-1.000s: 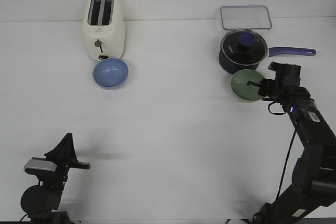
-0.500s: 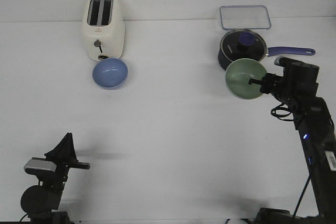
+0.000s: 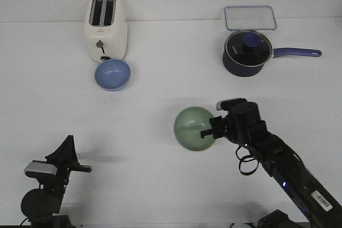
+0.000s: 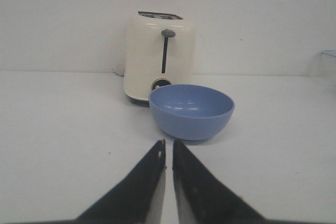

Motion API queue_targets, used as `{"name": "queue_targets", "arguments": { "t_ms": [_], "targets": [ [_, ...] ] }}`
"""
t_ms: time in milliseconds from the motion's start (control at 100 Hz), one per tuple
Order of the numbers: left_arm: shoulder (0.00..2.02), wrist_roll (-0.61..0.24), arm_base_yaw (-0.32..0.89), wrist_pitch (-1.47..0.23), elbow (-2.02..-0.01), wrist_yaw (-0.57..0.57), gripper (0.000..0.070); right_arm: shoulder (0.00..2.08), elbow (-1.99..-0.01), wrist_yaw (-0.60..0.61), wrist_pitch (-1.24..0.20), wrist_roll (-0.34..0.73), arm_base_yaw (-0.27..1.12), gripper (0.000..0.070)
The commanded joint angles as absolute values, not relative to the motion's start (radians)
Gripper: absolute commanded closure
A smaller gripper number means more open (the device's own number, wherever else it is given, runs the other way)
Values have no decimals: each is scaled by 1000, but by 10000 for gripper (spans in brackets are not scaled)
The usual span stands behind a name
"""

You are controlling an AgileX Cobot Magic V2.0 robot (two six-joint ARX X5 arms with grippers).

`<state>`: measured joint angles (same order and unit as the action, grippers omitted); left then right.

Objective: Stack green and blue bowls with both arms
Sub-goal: 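Lift the green bowl with the right gripper toward the table center, then set the green bowl down, open and withdraw the right gripper, then reach the left gripper to the blue bowl and grasp its rim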

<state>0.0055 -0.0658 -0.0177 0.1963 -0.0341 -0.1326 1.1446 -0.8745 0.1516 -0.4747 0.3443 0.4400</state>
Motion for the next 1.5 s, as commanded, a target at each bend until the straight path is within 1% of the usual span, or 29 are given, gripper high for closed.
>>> {"name": "queue_targets", "arguments": {
  "t_ms": [0,160,360,410,490,530,600,660,700,760,840,920,1020,1070,1130,1210,1320,1490],
  "targets": [
    [4,-67,-19,211,-15,-134,685,1174,-849,133,-422,411,484,700],
    [4,-72,-19,210,-15,-134,685,1247,-785,104,-356,425,551,700],
    [4,-73,-19,211,-15,-134,685,1336,-780,105,-313,422,569,700],
    [4,-72,-19,211,-15,-134,685,1345,-780,107,-307,421,569,665],
    [4,-73,-19,211,-16,-134,685,1345,-780,109,-305,416,569,530],
    [4,-73,-19,211,-16,-134,685,1343,-780,111,-301,416,569,482],
    [4,-73,-19,213,-16,-134,686,1325,-780,113,-299,418,564,445],
    [4,-81,-19,221,-16,-134,686,1295,-780,112,-298,418,553,432],
    [4,-112,-19,229,-16,-134,686,1269,-780,112,-295,416,542,433],
    [4,-194,-19,235,-19,-134,688,1223,-780,112,-289,408,523,433],
    [4,-302,-19,234,-25,-128,688,1152,-780,102,-289,375,480,433],
    [4,-392,-19,233,-26,-116,688,1076,-777,102,-293,337,424,433],
    [4,-518,-19,197,-39,-105,687,957,-734,47,-276,333,366,434],
    [6,-564,-19,158,-56,-105,687,895,-688,20,-250,332,348,434],
    [9,-593,-19,101,-86,-105,687,821,-619,1,-208,320,333,434],
    [34,-593,-19,42,-142,-105,685,731,-531,-21,-167,315,319,435],
    [124,-562,-19,6,-241,-105,685,636,-447,-40,-154,316,315,435],
    [419,-500,-19,-7,-420,-115,685,582,-396,-64,-158,316,315,434]
  ]
}}
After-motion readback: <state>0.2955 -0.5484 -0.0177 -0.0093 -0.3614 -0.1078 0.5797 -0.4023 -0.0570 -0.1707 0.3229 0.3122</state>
